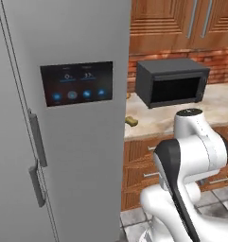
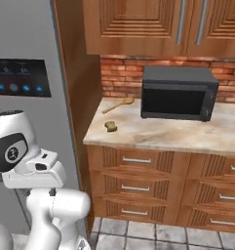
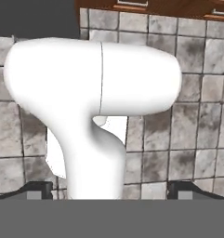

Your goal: Place the sponge inside the microwave to prepare for sanitizing.

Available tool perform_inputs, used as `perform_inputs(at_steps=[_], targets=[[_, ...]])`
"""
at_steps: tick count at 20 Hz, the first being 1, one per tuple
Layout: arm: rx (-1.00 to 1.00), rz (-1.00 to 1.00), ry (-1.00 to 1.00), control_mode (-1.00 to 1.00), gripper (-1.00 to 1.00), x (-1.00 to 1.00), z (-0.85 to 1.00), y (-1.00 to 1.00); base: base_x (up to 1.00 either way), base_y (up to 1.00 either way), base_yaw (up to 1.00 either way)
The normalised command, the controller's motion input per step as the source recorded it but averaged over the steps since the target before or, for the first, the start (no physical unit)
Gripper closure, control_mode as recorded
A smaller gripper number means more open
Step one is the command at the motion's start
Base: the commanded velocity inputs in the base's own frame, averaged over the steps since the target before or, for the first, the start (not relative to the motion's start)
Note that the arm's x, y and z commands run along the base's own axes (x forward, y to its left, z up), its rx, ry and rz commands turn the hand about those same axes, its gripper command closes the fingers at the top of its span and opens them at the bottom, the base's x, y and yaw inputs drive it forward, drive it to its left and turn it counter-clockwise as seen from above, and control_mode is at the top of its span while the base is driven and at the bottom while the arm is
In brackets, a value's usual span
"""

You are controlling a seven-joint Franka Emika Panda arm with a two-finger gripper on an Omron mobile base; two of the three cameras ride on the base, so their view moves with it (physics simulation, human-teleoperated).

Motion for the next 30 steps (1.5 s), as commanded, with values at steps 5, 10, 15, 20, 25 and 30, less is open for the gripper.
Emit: perform_inputs(at_steps=[5, 10, 15, 20, 25, 30], targets=[[0.0, 0.0, 0.0, 1.0, -1.0, 0.0, 0.0, 0.0, 0.35, -0.71, 0.13], [0.0, 0.0, 0.0, 1.0, -1.0, 0.0, 0.0, 0.0, 0.28, -0.35, 0.24], [0.0, 0.0, 0.0, 1.0, -1.0, 0.0, 0.0, 0.0, 0.54, -0.38, 0.3], [0.0, 0.0, 0.0, 1.0, -1.0, 0.0, 0.0, 0.0, 0.42, -0.64, 0.26], [0.0, 0.0, 0.0, 1.0, -1.0, 0.0, 0.0, 0.0, 0.42, -0.48, 0.2], [0.0, 0.0, 0.0, 1.0, -1.0, 0.0, 0.0, 0.0, 0.45, -0.27, 0.16]])
